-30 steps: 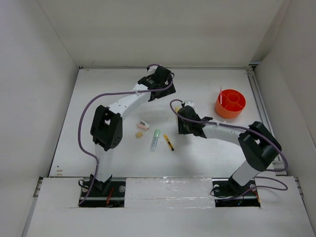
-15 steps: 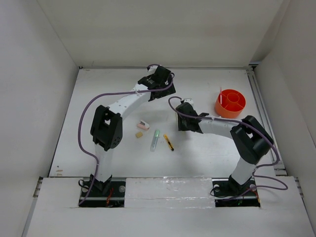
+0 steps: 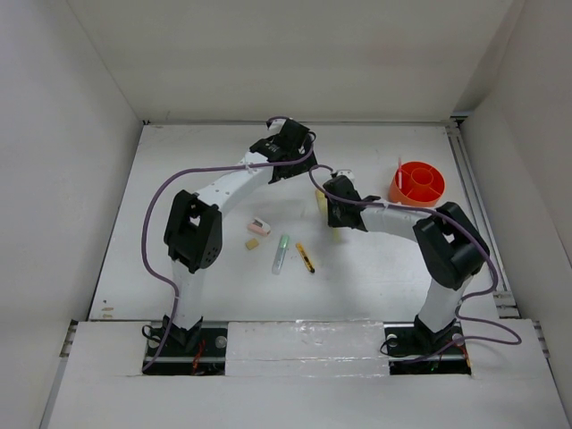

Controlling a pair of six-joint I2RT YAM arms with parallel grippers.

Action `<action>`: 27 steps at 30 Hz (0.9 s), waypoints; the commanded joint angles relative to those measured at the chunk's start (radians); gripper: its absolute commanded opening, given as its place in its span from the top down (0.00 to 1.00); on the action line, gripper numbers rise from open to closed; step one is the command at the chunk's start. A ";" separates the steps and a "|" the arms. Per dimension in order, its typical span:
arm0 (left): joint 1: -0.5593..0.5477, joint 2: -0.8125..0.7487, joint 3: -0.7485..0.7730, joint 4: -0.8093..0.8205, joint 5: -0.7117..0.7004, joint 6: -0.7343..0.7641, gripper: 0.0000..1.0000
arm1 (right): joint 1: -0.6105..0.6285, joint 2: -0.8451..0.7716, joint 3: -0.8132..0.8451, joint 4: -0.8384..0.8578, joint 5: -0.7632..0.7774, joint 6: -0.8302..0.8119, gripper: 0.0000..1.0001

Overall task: Sort the stationery into containers
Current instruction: Pick up the pen from the center of the board.

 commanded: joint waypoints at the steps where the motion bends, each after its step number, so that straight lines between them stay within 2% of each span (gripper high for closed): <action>1: -0.001 0.002 -0.003 0.008 -0.004 0.012 0.00 | -0.014 0.042 0.013 -0.022 -0.008 -0.018 0.86; 3: -0.001 0.002 -0.003 0.008 -0.004 0.012 0.00 | -0.014 0.051 0.013 -0.022 -0.008 -0.018 0.95; 6: -0.001 0.002 -0.003 -0.002 -0.004 0.001 0.00 | -0.014 0.051 0.013 -0.031 -0.017 -0.018 1.00; 11: -0.029 0.021 0.008 -0.045 -0.018 0.001 0.00 | -0.004 -0.016 -0.025 -0.031 -0.017 -0.007 1.00; 16: -0.029 0.030 -0.060 -0.045 -0.008 -0.008 0.00 | 0.016 -0.207 -0.060 -0.074 0.034 0.016 1.00; 22: -0.029 0.046 -0.112 -0.002 0.078 0.060 0.11 | 0.014 -0.429 -0.071 -0.175 0.103 0.007 1.00; 27: -0.029 0.076 -0.103 -0.022 0.144 0.145 0.28 | -0.006 -0.611 -0.080 -0.217 0.094 -0.055 1.00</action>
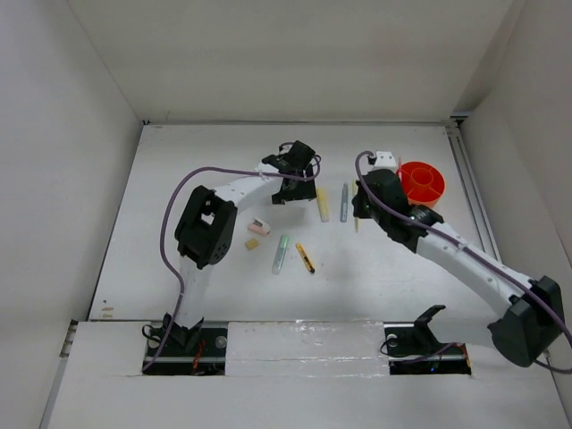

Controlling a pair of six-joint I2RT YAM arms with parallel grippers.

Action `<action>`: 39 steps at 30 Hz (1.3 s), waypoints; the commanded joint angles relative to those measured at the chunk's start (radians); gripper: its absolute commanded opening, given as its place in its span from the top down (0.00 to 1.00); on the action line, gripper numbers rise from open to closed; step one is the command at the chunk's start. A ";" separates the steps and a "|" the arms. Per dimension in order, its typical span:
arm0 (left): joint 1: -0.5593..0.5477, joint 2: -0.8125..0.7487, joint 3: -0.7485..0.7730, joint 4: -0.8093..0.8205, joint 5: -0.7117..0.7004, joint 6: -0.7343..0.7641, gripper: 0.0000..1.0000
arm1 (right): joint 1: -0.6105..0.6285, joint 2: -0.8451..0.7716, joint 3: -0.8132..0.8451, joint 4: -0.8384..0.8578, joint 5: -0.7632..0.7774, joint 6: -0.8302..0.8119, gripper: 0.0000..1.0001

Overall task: Sort the stationery into containers
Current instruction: Pick up the pen from the center of the board, then close the pen cap on the pen.

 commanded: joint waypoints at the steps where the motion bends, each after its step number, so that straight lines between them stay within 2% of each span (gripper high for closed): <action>1: 0.001 0.008 0.005 -0.013 0.054 0.100 0.29 | -0.015 -0.081 -0.003 -0.062 0.028 -0.037 1.00; 3: 0.001 0.035 0.036 -0.036 0.054 0.114 0.35 | -0.025 -0.127 -0.012 -0.063 0.028 -0.046 1.00; 4: 0.001 0.046 0.045 -0.045 0.063 0.123 0.43 | -0.025 -0.140 -0.012 -0.063 0.016 -0.055 1.00; 5: 0.001 0.055 0.059 -0.054 0.063 0.134 0.44 | -0.034 -0.149 -0.021 -0.063 0.003 -0.056 1.00; 15: -0.027 0.091 0.048 -0.080 0.043 0.143 0.44 | -0.052 -0.161 -0.052 -0.033 -0.060 -0.086 1.00; 19: -0.047 0.127 0.077 -0.111 0.003 0.143 0.49 | -0.052 -0.161 -0.052 -0.033 -0.060 -0.086 1.00; 20: -0.047 0.128 0.077 -0.125 0.003 0.128 0.53 | -0.061 -0.161 -0.052 -0.033 -0.060 -0.095 1.00; 26: -0.047 0.102 0.039 -0.148 -0.043 0.031 0.53 | -0.071 -0.161 -0.052 -0.033 -0.069 -0.095 1.00; 32: -0.047 0.114 0.028 -0.157 -0.043 -0.015 0.68 | -0.071 -0.170 -0.063 -0.015 -0.087 -0.095 1.00; 37: -0.067 0.132 0.028 -0.168 -0.043 -0.037 0.70 | -0.071 -0.170 -0.063 -0.015 -0.087 -0.105 1.00; 39: -0.076 0.141 0.028 -0.178 -0.043 -0.046 0.75 | -0.080 -0.170 -0.063 -0.015 -0.087 -0.105 1.00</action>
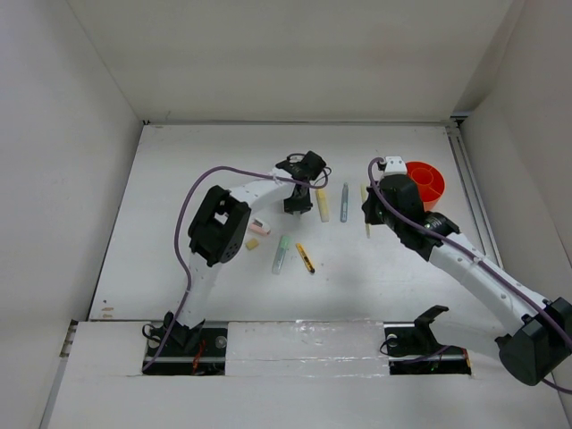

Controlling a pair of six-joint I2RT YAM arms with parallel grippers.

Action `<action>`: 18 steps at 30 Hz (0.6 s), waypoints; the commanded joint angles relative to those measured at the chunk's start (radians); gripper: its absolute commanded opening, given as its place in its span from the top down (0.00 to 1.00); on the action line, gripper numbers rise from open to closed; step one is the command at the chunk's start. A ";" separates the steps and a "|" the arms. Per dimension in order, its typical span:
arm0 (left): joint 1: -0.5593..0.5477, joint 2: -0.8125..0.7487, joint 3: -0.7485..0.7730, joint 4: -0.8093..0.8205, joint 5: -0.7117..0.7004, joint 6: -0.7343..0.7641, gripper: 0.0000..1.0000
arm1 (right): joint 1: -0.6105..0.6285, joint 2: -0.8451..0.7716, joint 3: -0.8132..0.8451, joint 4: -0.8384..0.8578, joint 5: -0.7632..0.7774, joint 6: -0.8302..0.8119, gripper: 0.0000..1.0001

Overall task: Sort the stationery into containers
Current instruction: Close the pen cap on the pen.

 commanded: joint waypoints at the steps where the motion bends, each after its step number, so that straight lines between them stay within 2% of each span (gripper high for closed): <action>1: -0.024 0.038 -0.030 -0.071 0.018 -0.040 0.75 | -0.015 -0.017 -0.002 0.042 -0.018 -0.013 1.00; 12: -0.033 0.010 -0.134 -0.056 0.007 -0.094 0.72 | -0.015 -0.037 -0.020 0.051 -0.038 -0.013 1.00; 14: -0.033 0.010 -0.134 -0.047 -0.003 -0.094 0.76 | -0.015 -0.037 -0.020 0.061 -0.038 -0.013 1.00; 18: -0.033 0.036 -0.123 -0.047 0.007 -0.094 0.89 | -0.015 -0.037 -0.020 0.061 -0.047 -0.013 1.00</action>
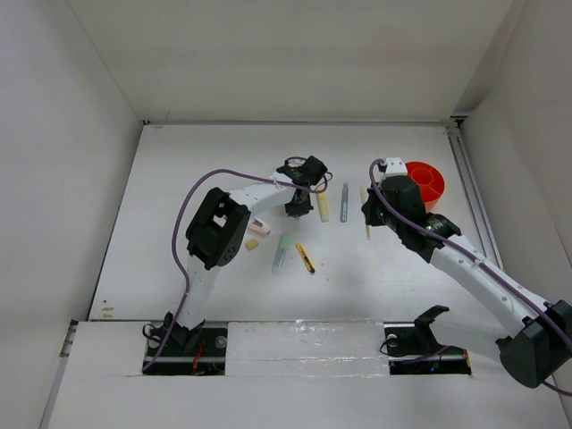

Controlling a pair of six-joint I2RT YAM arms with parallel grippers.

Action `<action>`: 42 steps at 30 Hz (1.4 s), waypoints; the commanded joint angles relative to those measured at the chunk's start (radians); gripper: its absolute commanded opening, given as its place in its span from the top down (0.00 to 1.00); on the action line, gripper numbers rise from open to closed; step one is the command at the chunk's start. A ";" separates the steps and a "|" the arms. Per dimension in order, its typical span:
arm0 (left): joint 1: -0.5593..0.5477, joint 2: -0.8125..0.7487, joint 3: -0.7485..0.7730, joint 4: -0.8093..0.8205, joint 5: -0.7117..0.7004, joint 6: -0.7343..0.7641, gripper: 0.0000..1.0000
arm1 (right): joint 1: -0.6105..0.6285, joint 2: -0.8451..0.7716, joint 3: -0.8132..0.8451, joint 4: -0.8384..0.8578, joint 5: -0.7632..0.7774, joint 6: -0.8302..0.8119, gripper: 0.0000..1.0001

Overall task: Sort the stationery into containers
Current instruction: Close the pen cap on the pen.

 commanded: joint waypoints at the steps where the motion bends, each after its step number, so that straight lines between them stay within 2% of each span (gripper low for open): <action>1: -0.008 0.070 -0.054 -0.077 0.045 -0.022 0.96 | -0.005 -0.022 -0.003 0.053 -0.012 -0.006 1.00; 2: -0.008 0.070 -0.054 -0.066 0.054 -0.022 1.00 | -0.005 -0.031 -0.003 0.053 -0.012 -0.006 1.00; 5: -0.008 0.070 -0.043 -0.057 0.045 -0.022 1.00 | -0.005 -0.031 -0.015 0.072 -0.065 -0.018 1.00; 10: -0.008 -0.085 -0.017 0.074 0.006 0.027 1.00 | -0.005 0.033 -0.102 0.258 -0.353 -0.063 1.00; 11: -0.008 -0.124 -0.034 0.117 0.005 0.027 1.00 | -0.005 0.033 -0.103 0.281 -0.369 -0.063 1.00; 12: 0.004 -0.175 -0.066 0.177 0.005 0.027 1.00 | -0.005 0.053 -0.127 0.302 -0.385 -0.038 1.00; 13: 0.014 -0.291 -0.110 0.244 0.040 0.027 1.00 | -0.005 0.053 -0.142 0.359 -0.408 -0.002 1.00; 14: 0.026 -0.351 -0.162 0.409 0.077 0.027 1.00 | -0.014 0.067 -0.158 0.394 -0.470 0.017 1.00; 15: 0.040 -0.406 -0.275 0.496 0.119 0.018 1.00 | -0.014 0.067 -0.179 0.427 -0.499 0.035 1.00; 16: 0.050 -0.501 -0.325 0.574 0.177 0.018 1.00 | -0.014 0.082 -0.179 0.480 -0.521 0.067 1.00; 18: 0.061 -0.575 -0.437 0.749 0.203 0.018 1.00 | -0.005 0.096 -0.195 0.533 -0.553 0.098 1.00; 22: 0.061 -0.672 -0.544 0.902 0.225 0.027 1.00 | 0.015 0.133 -0.218 0.648 -0.596 0.148 1.00; 25: 0.072 -0.694 -0.607 1.001 0.300 0.000 1.00 | 0.038 0.179 -0.193 0.685 -0.607 0.157 1.00; 30: 0.083 -0.705 -0.631 1.047 0.347 -0.012 1.00 | 0.049 0.179 -0.205 0.783 -0.595 0.206 1.00; 34: 0.083 -0.715 -0.655 1.103 0.357 -0.003 1.00 | 0.049 0.147 -0.205 0.783 -0.540 0.206 1.00; 42: 0.083 -0.725 -0.664 1.113 0.335 -0.003 1.00 | 0.049 0.136 -0.205 0.764 -0.515 0.197 1.00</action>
